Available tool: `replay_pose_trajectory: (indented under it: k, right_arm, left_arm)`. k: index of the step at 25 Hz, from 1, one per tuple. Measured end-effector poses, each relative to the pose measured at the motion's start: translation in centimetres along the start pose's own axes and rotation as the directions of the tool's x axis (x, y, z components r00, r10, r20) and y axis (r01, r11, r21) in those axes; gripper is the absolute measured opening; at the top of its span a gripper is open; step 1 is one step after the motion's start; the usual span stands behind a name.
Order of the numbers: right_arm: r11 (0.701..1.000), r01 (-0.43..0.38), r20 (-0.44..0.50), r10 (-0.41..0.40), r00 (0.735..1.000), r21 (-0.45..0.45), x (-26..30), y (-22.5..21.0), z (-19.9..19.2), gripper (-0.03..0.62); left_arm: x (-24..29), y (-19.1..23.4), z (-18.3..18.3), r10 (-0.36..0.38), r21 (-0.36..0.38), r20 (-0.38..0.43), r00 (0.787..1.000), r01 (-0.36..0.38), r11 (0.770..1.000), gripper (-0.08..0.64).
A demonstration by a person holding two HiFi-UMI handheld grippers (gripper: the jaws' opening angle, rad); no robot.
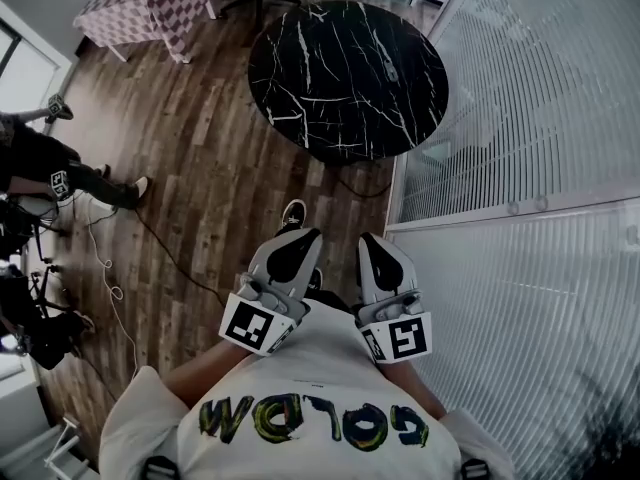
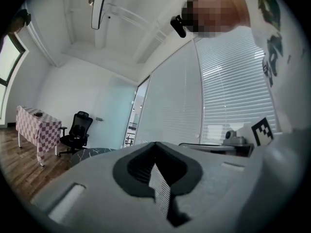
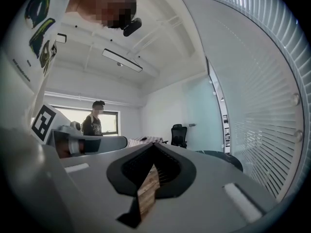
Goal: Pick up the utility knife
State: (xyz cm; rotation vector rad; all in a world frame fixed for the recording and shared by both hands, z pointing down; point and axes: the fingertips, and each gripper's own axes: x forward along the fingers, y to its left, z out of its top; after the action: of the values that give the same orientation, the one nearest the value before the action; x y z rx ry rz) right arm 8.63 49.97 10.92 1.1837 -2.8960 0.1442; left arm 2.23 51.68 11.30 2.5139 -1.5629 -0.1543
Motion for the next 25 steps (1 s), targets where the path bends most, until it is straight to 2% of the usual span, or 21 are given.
replay_pose_trajectory:
  k: [6, 13, 25]
  right_arm:
    - [0.999, 0.012, -0.001, -0.012, 1.000, -0.042, 4.1, -1.9, 0.4, 0.002]
    - [0.998, 0.023, -0.015, -0.024, 1.000, -0.057, 12.0, -5.5, 0.7, 0.002]
    - [0.996, 0.038, -0.010, -0.039, 0.999, -0.079, 26.2, -10.6, 3.2, 0.002]
  left_arm:
    - [3.3, 3.5, 0.2, -0.007, -0.010, 0.006, 1.000, 0.007, 1.000, 0.002]
    - [9.0, 10.4, 1.1, -0.014, -0.016, 0.003, 1.000, 0.014, 1.000, 0.002]
    - [19.3, 20.9, 4.4, -0.083, -0.021, -0.001, 0.997, 0.083, 0.996, 0.002]
